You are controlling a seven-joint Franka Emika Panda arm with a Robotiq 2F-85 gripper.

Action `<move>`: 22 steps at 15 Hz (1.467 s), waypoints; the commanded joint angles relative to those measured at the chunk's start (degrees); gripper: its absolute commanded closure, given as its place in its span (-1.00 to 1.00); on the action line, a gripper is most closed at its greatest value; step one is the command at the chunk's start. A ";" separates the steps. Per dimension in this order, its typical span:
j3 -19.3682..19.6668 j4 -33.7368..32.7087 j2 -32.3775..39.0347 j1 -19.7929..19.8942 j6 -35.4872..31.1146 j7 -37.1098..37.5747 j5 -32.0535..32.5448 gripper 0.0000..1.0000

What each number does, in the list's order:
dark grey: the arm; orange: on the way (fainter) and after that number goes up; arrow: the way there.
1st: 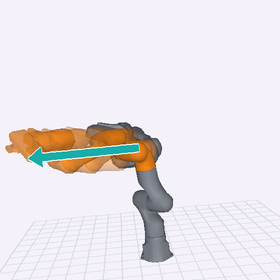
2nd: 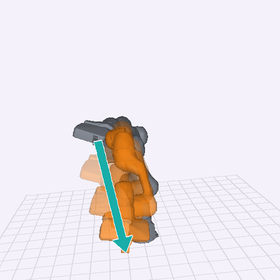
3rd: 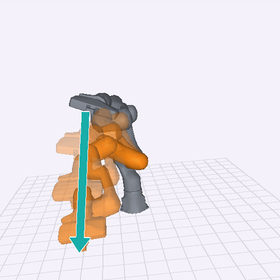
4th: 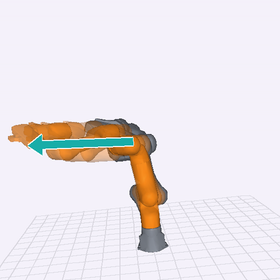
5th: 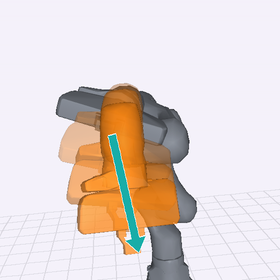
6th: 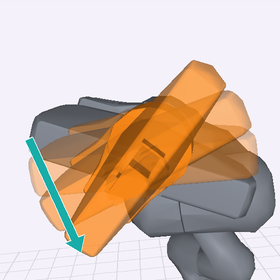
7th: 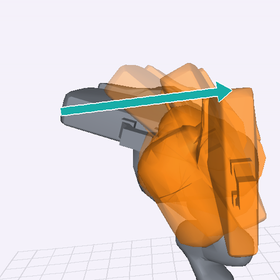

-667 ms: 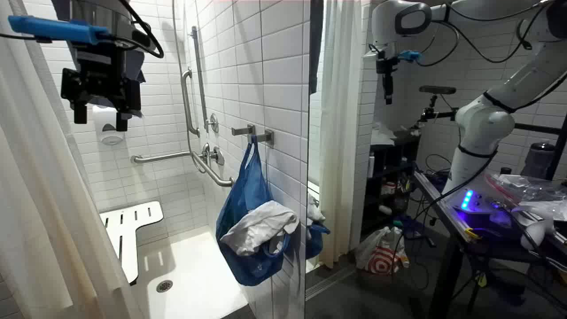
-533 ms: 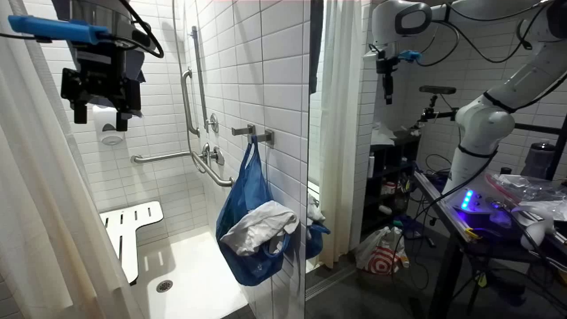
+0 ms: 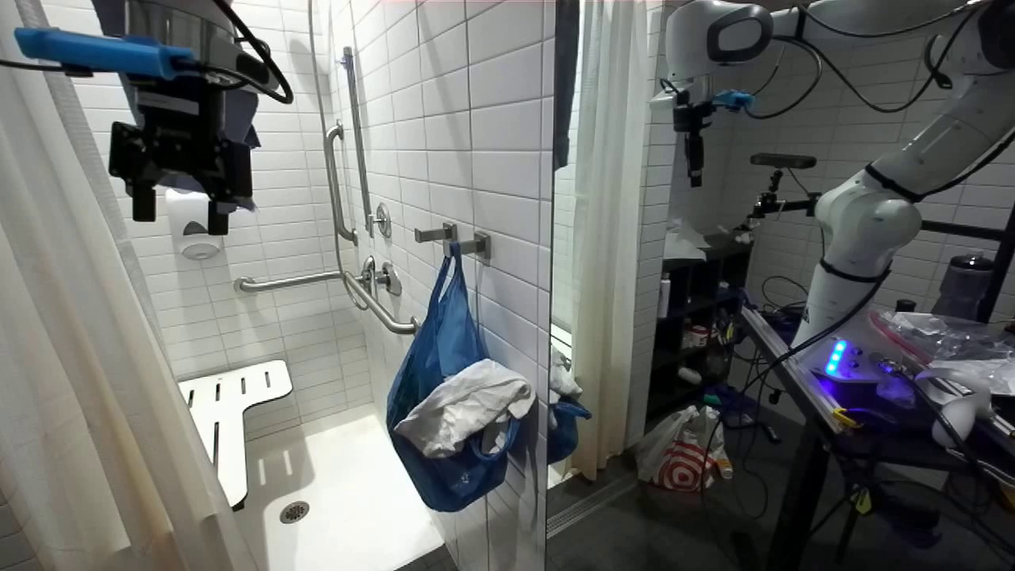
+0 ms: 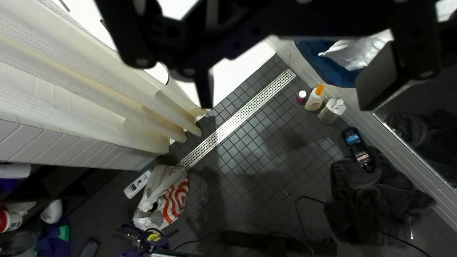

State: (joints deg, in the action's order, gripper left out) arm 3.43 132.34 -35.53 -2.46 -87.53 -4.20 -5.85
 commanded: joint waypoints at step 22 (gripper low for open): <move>2.38 13.05 3.85 -15.93 -75.09 -10.57 -21.61 -1.00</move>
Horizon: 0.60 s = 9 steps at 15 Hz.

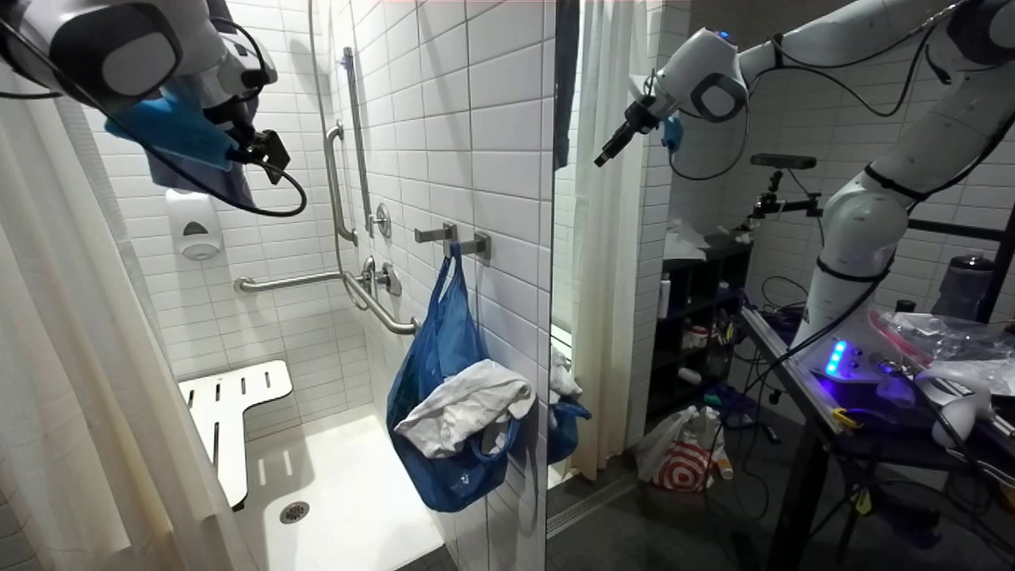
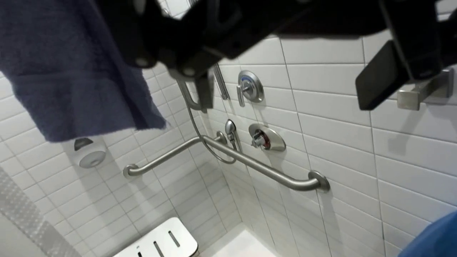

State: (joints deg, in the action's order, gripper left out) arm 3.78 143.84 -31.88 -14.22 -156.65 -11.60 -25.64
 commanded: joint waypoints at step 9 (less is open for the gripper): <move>0.01 7.05 1.17 -9.07 -19.40 -5.19 2.35 -1.00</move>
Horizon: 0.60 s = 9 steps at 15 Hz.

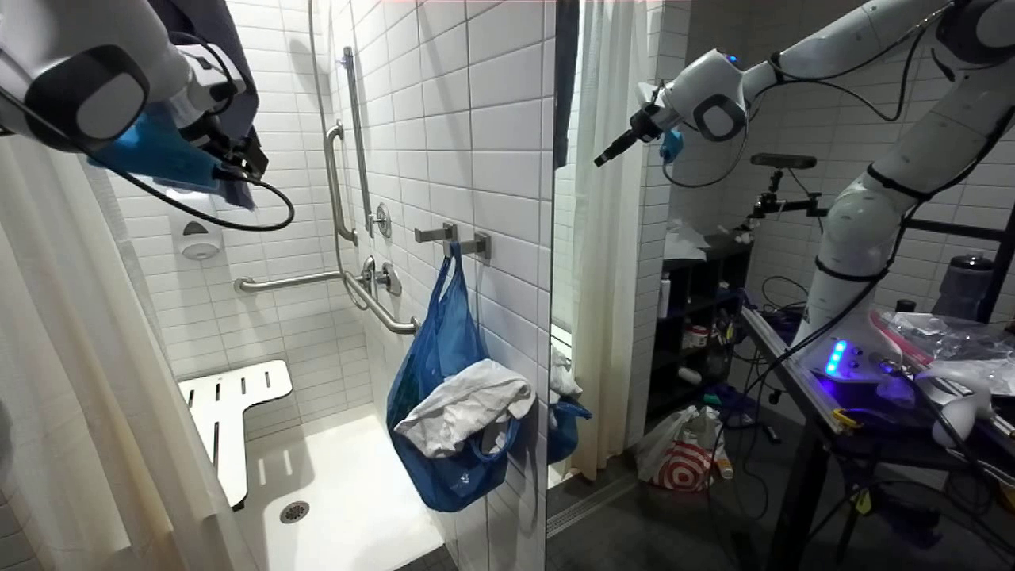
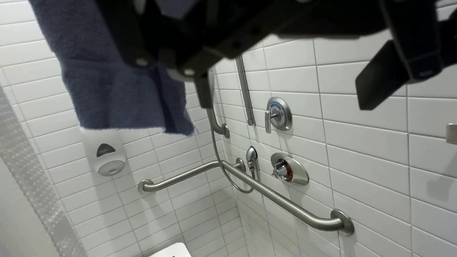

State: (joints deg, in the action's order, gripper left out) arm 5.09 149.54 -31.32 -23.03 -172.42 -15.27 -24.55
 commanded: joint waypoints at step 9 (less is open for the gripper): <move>-11.46 4.79 -1.04 5.59 -13.87 3.76 14.58 -1.00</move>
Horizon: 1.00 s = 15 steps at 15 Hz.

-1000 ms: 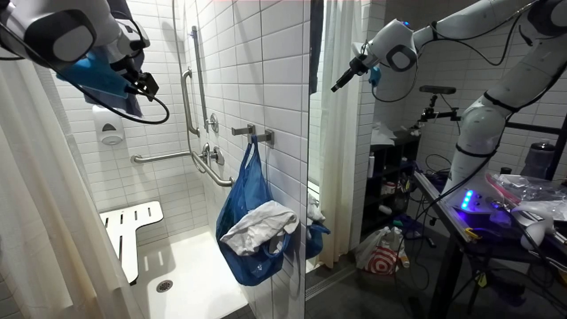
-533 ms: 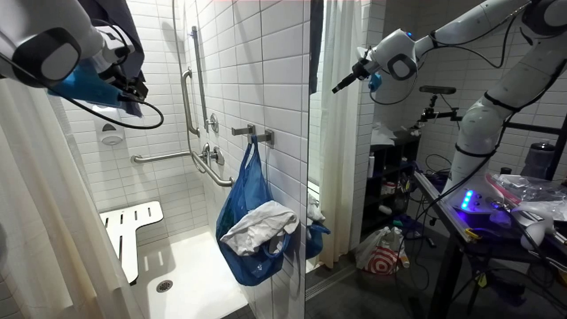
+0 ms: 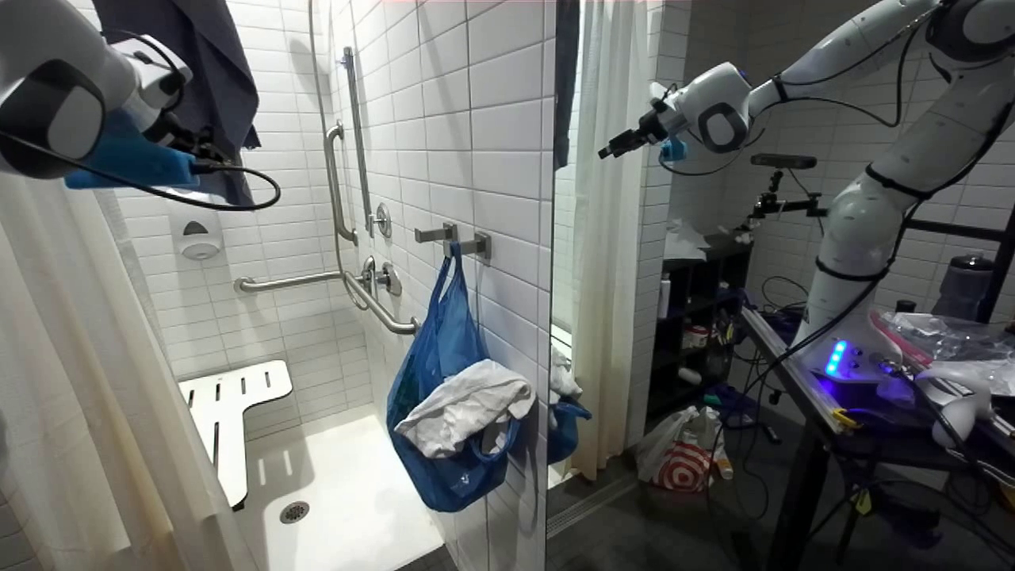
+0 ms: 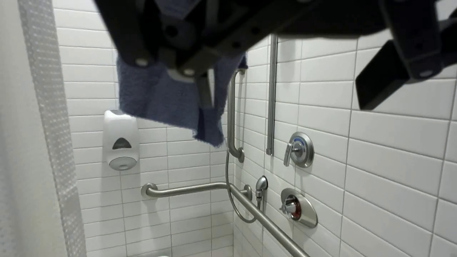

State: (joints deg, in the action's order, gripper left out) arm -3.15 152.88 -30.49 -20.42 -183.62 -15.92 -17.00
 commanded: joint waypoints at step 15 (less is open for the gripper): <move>-10.98 -9.23 -8.68 13.41 -0.03 18.73 13.72 -1.00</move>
State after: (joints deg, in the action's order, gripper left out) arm -14.58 143.70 -39.20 -6.77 -183.75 1.87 -4.52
